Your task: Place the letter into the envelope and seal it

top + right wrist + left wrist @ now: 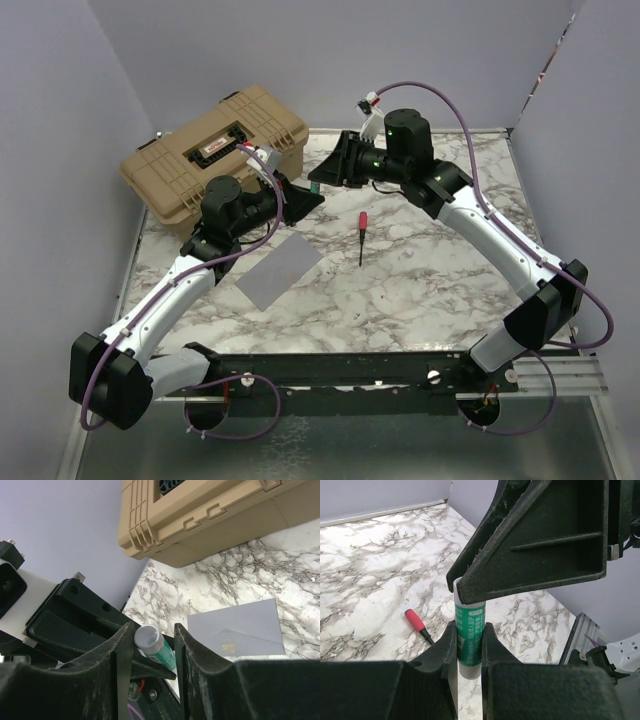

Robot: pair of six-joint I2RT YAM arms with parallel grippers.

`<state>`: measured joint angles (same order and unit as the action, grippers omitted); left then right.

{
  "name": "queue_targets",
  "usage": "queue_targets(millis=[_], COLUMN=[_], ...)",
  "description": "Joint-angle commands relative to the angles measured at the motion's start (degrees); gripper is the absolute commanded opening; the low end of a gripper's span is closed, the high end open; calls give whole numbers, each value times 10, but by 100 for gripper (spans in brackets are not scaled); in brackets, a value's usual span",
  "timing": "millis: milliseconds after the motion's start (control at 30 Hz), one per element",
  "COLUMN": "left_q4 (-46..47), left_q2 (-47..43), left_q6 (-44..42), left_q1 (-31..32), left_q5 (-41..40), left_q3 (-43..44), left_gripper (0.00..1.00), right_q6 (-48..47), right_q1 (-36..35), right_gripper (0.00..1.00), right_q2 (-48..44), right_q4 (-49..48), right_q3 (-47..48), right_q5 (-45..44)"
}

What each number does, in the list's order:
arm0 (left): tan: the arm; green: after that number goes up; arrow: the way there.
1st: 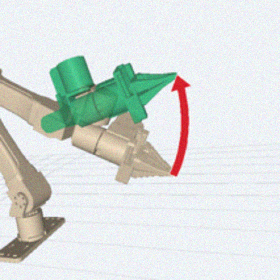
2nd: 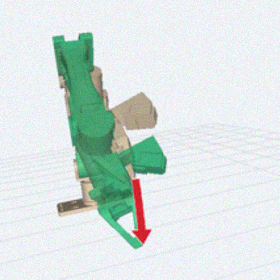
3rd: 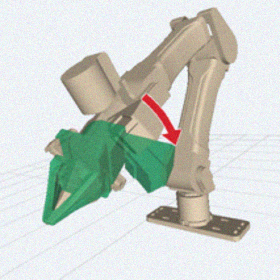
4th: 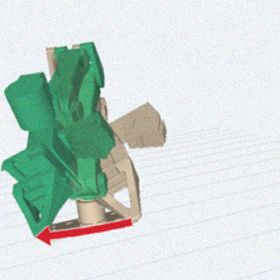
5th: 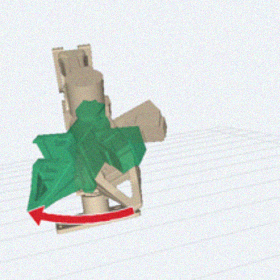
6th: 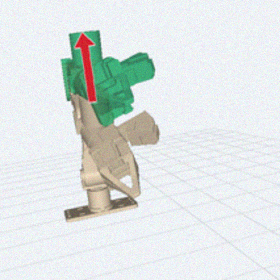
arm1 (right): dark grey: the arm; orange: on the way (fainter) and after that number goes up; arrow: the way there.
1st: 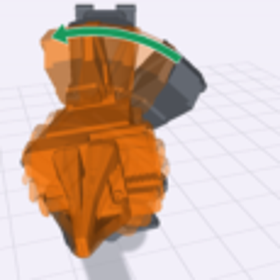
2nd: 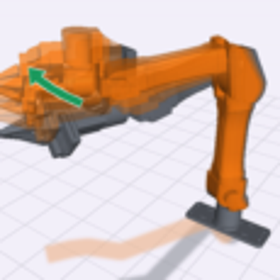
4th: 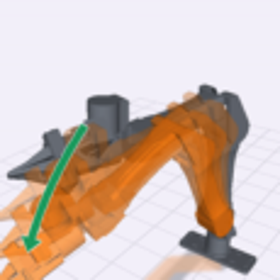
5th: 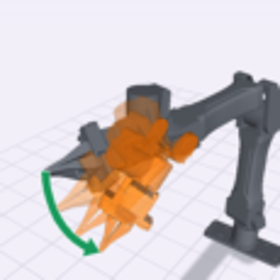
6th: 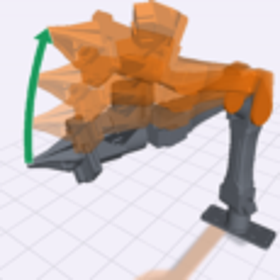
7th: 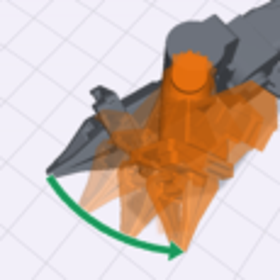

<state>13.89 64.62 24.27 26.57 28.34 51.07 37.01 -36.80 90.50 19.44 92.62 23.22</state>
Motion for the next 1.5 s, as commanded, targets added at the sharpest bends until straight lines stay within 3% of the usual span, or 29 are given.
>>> queue_targets(millis=[0,167,300,433,600,700,833,933,967,1067,1167,1233,1333,1467], left_q4=[-3,-6,-22,-51,-45,-39,-34,-28,-26,-15,-2,1,-12,-13], left_q2=[1,6,6,9,10,15,18,20,20,18,12,11,17,28], left_q6=[7,9,11,7,4,5,-4,-12,-11,-5,7,13,30,36], left_q1=[-2,-2,-2,-2,-2,-2,-1,-1,-1,-1,-1,0,0,0], left_q5=[-10,1,20,86,255,341,374,304,266,156,64,23,-30,-22], left_q3=[16,29,45,77,99,110,124,135,137,129,113,106,108,108], left_gripper=[0,0,0,0,0,0,0,0,0,0,0,0,0,0], right_q6=[-10,-22,-59,-142,-230,-261,-302,-227,-198,-139,-82,-37,14,39], right_q1=[-4,-4,-3,-2,0,1,0,7,8,8,9,7,1,-5], right_gripper=[39,28,2,0,0,0,0,1,9,49,67,69,68,60], right_q2=[10,9,8,-11,-64,-62,-64,-60,-58,-59,-48,-34,-23,-42], right_q4=[5,4,7,0,-73,-57,-44,-101,-108,-82,-32,-4,12,-27], right_q3=[23,25,34,29,-21,-13,-12,-15,-10,-1,15,26,31,-5], right_q5=[35,60,102,184,370,470,572,539,501,267,61,-13,-44,-82])
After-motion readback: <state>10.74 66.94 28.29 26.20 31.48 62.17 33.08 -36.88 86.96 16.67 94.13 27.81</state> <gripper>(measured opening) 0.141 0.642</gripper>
